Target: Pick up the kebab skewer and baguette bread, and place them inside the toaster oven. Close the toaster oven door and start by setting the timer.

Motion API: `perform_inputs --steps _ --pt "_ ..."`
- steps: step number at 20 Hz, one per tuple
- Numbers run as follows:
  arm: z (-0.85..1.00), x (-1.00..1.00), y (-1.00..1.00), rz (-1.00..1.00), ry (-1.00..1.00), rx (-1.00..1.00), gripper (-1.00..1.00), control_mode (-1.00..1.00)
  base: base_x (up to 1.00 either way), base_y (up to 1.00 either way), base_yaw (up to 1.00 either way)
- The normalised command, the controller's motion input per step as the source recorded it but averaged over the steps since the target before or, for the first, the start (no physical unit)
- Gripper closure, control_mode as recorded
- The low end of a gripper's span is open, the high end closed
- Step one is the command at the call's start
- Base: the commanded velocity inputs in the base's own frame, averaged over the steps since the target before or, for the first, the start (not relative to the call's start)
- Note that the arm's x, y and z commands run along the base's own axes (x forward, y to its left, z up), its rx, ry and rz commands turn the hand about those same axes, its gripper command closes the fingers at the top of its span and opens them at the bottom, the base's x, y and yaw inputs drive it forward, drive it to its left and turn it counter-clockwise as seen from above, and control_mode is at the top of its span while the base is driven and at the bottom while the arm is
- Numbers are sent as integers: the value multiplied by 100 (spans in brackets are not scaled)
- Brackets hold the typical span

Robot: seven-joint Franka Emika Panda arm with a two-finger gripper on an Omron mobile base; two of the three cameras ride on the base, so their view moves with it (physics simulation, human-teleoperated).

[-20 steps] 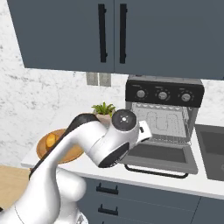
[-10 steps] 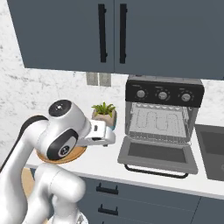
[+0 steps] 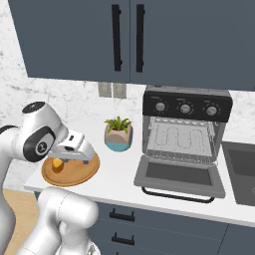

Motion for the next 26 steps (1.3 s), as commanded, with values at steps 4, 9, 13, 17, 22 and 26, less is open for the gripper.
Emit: perform_inputs --steps 4,9,13,17,22,26 --pt "-11 34 99 3 13 11 -100 -100 0 0 0" --pt "-35 60 89 13 1 8 -100 -100 0 0 0" --pt "-62 52 44 21 1 6 -100 -100 0 0 0" --pt "-51 47 18 26 3 10 -100 -100 0 0 0" --pt "-32 27 23 17 5 8 -100 -100 0 0 0" --pt "-29 11 35 8 4 5 -100 -100 0 0 0"
